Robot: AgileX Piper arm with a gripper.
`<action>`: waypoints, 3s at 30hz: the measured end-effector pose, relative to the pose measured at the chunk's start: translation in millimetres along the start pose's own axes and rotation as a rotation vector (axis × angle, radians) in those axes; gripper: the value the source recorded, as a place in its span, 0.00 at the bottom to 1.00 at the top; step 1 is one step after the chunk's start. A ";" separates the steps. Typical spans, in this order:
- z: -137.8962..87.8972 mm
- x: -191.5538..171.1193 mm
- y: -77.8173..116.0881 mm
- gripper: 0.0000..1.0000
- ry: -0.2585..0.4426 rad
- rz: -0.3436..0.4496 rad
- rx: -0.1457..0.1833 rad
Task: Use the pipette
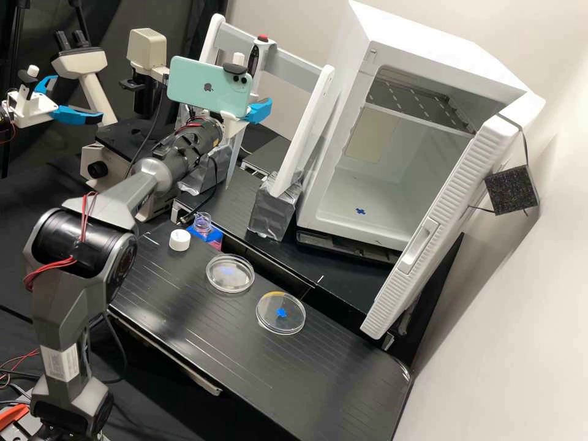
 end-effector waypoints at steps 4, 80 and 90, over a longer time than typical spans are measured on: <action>-4.2 0.1 1.7 0.00 0.006 0.002 0.008; 6.4 -60.2 15.0 0.00 0.044 0.092 0.190; 23.1 -87.5 -1.6 0.00 0.039 0.139 0.209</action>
